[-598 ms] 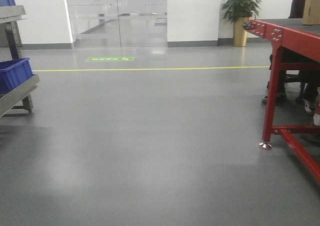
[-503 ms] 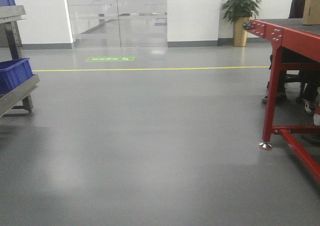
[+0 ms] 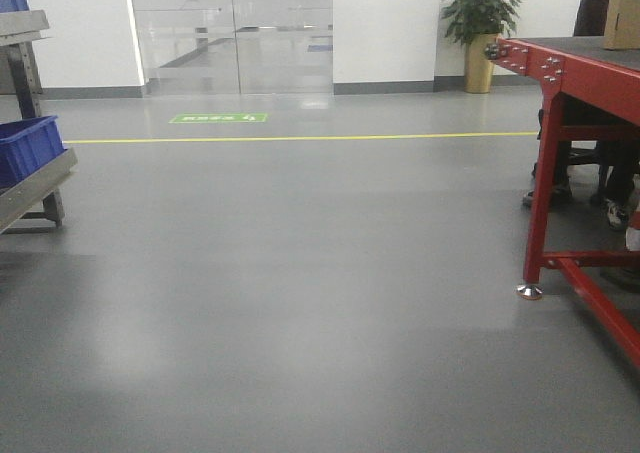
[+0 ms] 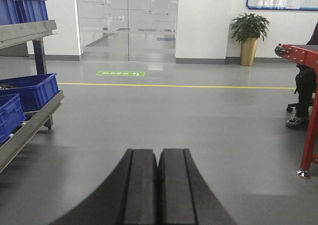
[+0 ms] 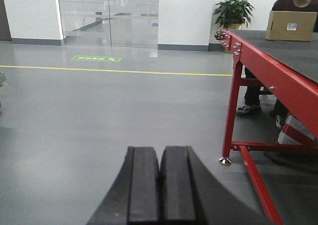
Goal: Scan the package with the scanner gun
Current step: 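Drive the base forward and turn toward the red-framed table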
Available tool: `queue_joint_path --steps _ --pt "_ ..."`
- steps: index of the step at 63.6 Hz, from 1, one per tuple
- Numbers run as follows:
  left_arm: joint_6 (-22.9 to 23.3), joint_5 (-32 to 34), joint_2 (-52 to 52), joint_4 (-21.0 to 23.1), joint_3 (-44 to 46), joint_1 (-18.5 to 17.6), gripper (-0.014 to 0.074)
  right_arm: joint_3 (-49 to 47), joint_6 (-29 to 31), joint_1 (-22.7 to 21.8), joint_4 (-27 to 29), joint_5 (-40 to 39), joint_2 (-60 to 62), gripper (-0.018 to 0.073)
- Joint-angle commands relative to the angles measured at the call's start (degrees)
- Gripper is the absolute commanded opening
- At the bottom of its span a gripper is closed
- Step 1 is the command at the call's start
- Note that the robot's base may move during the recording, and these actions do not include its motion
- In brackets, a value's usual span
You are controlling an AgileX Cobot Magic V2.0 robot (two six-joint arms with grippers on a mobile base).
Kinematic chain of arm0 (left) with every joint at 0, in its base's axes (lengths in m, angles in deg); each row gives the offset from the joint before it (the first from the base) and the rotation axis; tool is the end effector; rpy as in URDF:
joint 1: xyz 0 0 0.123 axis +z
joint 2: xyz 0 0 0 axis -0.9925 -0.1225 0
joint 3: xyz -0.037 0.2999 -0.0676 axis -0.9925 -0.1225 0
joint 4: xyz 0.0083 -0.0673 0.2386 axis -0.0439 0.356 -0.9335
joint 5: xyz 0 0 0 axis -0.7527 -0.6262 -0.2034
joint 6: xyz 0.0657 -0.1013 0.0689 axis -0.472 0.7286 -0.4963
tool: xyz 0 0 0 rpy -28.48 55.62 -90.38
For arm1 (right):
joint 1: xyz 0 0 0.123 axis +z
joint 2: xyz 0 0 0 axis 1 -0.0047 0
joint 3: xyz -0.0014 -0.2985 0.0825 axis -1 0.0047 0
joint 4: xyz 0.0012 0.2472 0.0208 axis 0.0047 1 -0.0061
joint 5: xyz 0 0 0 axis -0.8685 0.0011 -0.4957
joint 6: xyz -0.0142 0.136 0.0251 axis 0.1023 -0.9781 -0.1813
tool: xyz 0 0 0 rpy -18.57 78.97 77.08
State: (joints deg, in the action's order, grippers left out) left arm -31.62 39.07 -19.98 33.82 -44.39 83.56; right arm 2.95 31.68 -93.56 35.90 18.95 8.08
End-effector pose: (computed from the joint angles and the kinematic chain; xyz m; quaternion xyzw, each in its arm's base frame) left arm 0.0763 0.0009 0.2088 0.0005 0.6965 0.0085 0.7175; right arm 0.0761 -0.0034 0.2014 0.0271 0.7169 -0.0117 0.6966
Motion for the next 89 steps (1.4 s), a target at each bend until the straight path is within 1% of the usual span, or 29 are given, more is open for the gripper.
queue_joint_path --steps 1,17,89 --pt "0.6 0.9 0.2 0.2 0.2 0.1 -0.0111 0.0 -0.1 0.0 -0.4 -1.0 0.2 -0.0153" --pt "0.6 0.9 0.2 0.2 0.2 0.1 -0.0111 0.0 -0.1 0.7 -0.4 -0.9 0.2 -0.0153" --pt "0.6 0.9 0.2 0.2 0.2 0.1 -0.0111 0.0 -0.1 0.5 -0.4 -0.9 0.2 -0.0153"
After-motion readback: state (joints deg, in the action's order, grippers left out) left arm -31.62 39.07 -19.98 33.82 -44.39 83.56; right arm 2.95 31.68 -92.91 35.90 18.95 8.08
